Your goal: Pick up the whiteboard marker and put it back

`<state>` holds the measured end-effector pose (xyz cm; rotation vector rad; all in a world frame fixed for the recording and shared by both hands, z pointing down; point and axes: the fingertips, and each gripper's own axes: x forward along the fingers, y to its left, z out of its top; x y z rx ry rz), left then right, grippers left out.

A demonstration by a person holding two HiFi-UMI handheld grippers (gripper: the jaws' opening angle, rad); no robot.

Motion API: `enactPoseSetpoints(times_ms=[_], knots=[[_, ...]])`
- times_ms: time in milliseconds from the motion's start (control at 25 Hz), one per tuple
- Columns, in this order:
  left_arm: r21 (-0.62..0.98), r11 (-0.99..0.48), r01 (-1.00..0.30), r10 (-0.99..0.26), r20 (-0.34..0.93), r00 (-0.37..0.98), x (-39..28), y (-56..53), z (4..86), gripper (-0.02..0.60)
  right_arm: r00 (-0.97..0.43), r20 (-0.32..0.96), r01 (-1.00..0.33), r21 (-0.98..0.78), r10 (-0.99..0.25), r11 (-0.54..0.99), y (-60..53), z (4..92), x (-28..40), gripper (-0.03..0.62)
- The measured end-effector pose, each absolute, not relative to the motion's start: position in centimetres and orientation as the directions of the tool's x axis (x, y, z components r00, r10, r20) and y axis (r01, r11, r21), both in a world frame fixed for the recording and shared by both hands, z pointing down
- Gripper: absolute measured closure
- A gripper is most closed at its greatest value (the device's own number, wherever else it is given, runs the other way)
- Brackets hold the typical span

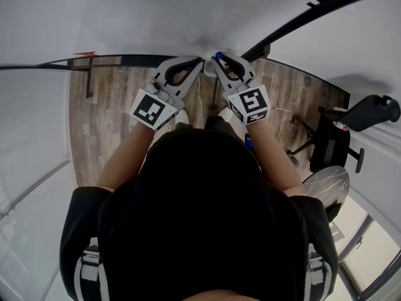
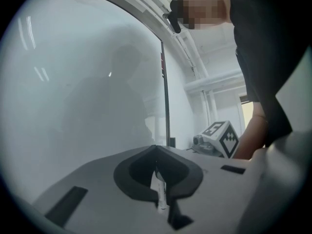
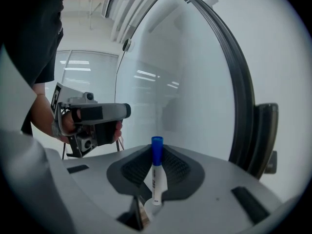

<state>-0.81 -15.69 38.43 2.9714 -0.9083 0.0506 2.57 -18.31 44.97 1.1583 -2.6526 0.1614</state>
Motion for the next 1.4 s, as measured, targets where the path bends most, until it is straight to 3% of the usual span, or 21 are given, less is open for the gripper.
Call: enactPoseSetpoints(times_ms=[1040, 1400], knots=[[0.029, -0.826, -0.563, -0.561, 0.055, 0.826, -0.8, -15.7, 38.7, 0.578, -0.611, 0.372, -0.789, -0.209, -0.699, 0.578, -19.5, 53.6, 2.9, 0.531], [0.032, -0.826, -0.563, -0.561, 0.062, 0.825, -1.0, -15.5, 38.9, 0.578, -0.574, 0.46, -0.811, -0.203, -0.678, 0.548, -19.4, 56.6, 3.3, 0.53]])
